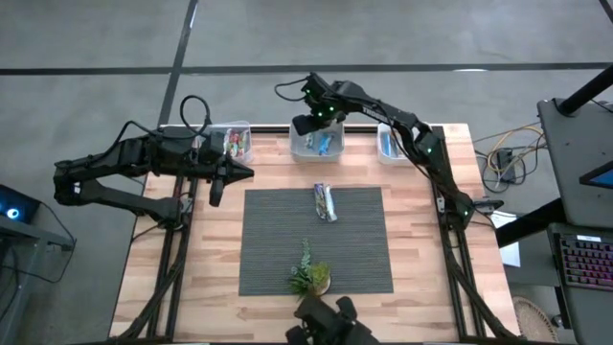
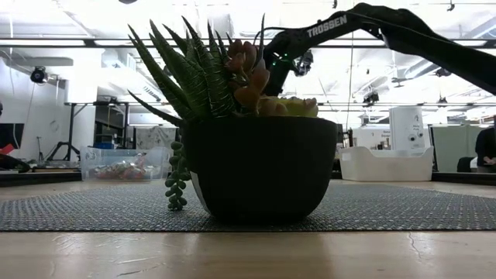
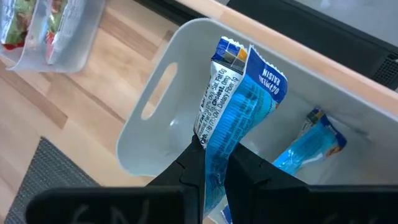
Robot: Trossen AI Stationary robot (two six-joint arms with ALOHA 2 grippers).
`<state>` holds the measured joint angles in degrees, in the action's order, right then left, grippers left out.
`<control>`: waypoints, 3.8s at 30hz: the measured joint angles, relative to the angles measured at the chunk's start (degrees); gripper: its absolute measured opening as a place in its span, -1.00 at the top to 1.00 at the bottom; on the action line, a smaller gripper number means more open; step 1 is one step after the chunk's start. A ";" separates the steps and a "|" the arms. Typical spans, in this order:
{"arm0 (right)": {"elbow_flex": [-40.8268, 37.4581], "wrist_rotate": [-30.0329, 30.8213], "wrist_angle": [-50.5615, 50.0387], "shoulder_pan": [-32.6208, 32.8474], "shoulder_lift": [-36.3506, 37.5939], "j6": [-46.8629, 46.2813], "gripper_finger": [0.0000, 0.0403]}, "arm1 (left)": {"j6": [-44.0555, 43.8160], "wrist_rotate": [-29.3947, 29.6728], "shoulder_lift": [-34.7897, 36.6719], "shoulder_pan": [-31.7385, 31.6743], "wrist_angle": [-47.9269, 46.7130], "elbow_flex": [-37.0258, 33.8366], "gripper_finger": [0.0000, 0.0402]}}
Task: Pick and place Granola Bars by type
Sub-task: Put the blue granola bar into the gray bin, then put the yellow granola bar into the white bin
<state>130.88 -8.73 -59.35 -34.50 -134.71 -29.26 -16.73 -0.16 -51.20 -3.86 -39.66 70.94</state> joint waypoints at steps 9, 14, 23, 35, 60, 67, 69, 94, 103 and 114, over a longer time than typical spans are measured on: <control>0.19 1.19 -0.82 -0.20 -0.05 1.02 0.80 | 0.00 0.02 0.00 0.00 -0.02 0.00 1.00; 0.14 1.18 -1.82 -0.17 -0.26 1.40 0.58 | 0.00 0.02 0.00 0.00 0.00 0.00 1.00; -0.23 2.29 -2.03 -0.17 -0.36 0.55 0.12 | -0.43 0.00 0.00 0.00 -0.01 0.00 1.00; -0.23 2.36 -2.84 0.04 0.32 1.40 0.10 | -0.44 0.00 0.00 0.00 -0.01 0.00 1.00; -0.21 4.42 -9.05 0.88 1.63 2.72 0.96 | -1.29 0.00 0.00 -0.02 -0.01 0.00 1.00; -0.21 4.41 -9.40 3.61 7.35 2.78 0.96 | -1.29 -0.02 0.00 -0.02 -0.02 0.00 1.00; -0.18 4.41 -9.37 4.65 9.37 2.82 0.96 | -1.29 0.00 0.00 -0.02 -0.02 0.00 1.00; -0.51 4.37 -13.94 21.41 22.24 -0.78 0.96 | -1.29 -0.03 0.00 -0.02 -0.02 0.00 1.00; -0.62 4.30 -16.98 30.24 22.24 -5.63 0.96 | -1.29 -0.18 0.00 -0.01 -0.02 0.00 1.00; -1.71 6.78 -17.05 33.76 22.22 -8.32 0.96 | -1.29 -0.14 0.00 -0.02 -0.02 0.00 1.00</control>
<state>129.17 -1.94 -76.40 -0.74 -112.49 -37.57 -18.02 -0.30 -51.20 -3.88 -39.68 70.94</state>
